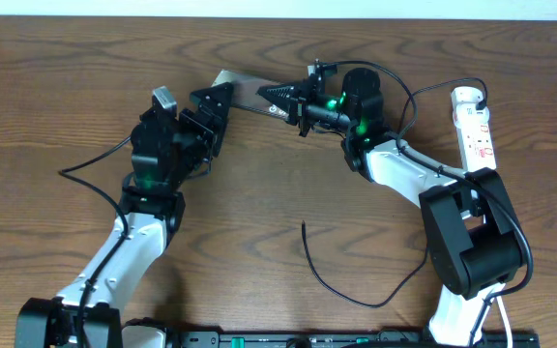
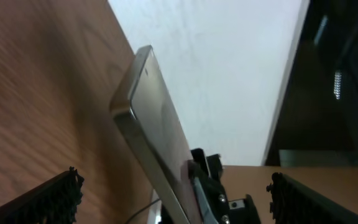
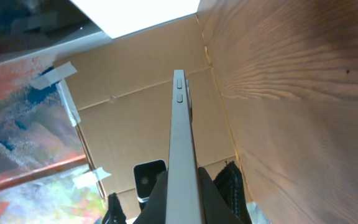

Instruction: Plug charger to phone and switch on socket

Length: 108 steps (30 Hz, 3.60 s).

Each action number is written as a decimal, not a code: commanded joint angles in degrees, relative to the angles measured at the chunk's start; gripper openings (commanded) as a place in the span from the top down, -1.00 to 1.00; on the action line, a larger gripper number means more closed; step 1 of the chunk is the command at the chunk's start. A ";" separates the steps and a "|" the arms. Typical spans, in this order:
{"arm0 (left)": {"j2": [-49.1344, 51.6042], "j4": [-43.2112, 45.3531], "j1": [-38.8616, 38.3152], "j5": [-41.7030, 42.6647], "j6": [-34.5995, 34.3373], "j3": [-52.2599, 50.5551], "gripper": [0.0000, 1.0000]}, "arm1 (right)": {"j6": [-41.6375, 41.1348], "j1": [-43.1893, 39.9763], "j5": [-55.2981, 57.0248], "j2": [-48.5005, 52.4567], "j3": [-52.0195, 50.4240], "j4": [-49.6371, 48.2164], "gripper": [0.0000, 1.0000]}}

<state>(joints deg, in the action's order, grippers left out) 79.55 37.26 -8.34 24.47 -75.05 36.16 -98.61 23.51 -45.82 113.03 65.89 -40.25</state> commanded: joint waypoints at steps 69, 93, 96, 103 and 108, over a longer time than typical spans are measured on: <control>2.01 9.42 6.82 1.86 -10.56 -5.35 0.12 | 4.83 7.91 -5.31 -0.42 0.85 -2.40 0.98; 2.01 9.40 6.84 1.22 -10.12 -5.35 0.85 | 5.49 8.26 -5.33 -0.42 0.85 -2.38 0.95; 2.01 9.40 6.84 0.79 -10.14 -5.35 0.85 | 5.49 8.26 -5.29 -0.42 0.85 -2.38 0.87; 2.01 9.38 7.54 0.61 -10.12 -5.35 0.85 | 5.49 7.76 -5.31 -0.42 0.85 -2.40 -0.01; 2.01 9.40 10.67 2.23 -10.12 -5.35 0.85 | 5.92 7.28 -5.31 -0.42 0.85 -2.43 -0.98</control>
<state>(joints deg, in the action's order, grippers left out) 81.47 45.63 0.08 25.43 -85.91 30.65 -93.91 30.68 -50.26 113.03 65.95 -42.65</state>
